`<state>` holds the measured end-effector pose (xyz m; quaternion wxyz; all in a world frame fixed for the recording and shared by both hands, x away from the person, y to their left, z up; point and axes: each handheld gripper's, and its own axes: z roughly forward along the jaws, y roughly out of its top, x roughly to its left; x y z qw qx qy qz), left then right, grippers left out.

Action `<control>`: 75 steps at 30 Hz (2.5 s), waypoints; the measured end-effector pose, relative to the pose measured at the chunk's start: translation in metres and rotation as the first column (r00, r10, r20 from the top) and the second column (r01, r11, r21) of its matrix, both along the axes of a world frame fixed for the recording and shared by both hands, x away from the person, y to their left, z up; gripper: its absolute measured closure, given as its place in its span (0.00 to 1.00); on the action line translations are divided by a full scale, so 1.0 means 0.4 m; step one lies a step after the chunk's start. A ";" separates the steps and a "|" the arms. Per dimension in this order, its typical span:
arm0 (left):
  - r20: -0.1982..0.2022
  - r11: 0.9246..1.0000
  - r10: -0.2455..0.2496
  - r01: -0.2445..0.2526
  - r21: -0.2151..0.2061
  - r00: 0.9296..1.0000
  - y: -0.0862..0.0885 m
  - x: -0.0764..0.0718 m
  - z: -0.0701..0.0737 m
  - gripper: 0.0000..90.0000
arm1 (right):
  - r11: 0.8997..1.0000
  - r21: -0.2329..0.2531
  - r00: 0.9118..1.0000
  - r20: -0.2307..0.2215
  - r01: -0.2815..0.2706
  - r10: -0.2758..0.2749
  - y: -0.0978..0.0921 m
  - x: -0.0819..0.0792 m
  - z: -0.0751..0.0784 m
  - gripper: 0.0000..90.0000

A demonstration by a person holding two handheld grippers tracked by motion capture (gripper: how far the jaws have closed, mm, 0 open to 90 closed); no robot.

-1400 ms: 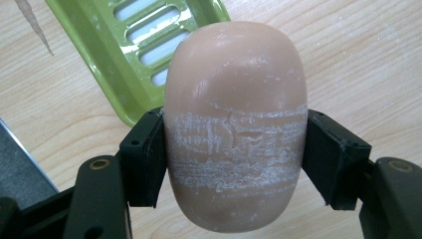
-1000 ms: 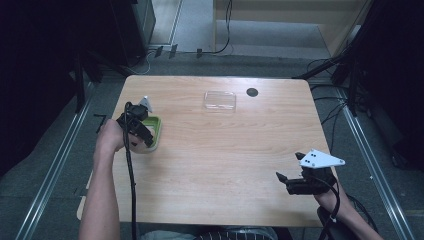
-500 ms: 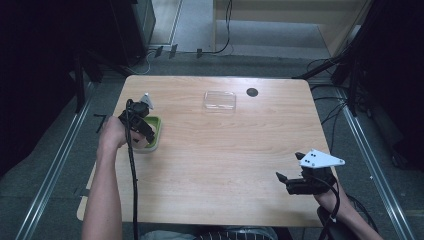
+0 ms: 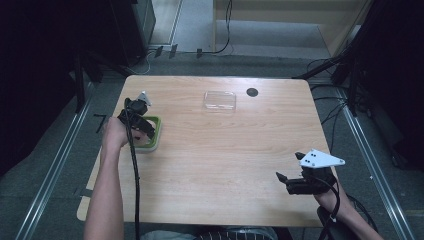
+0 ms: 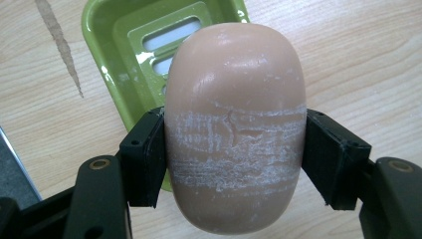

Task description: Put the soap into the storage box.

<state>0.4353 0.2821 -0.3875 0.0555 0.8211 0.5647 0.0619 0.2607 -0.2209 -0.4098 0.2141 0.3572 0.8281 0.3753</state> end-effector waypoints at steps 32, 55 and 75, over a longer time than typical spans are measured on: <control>0.148 0.996 0.087 -0.081 -0.044 0.985 0.030 -0.011 -0.037 0.37 | 1.000 0.003 1.000 -0.001 0.002 -0.002 0.001 -0.001 0.001 0.15; 0.170 0.992 0.128 -0.122 -0.043 0.977 0.030 -0.003 -0.093 0.37 | 1.000 0.003 1.000 0.000 -0.001 0.001 0.000 -0.001 0.001 0.15; 0.178 0.989 0.148 -0.142 -0.050 0.973 0.035 0.003 -0.114 0.37 | 1.000 0.005 1.000 -0.001 -0.002 0.002 0.000 -0.001 0.001 0.15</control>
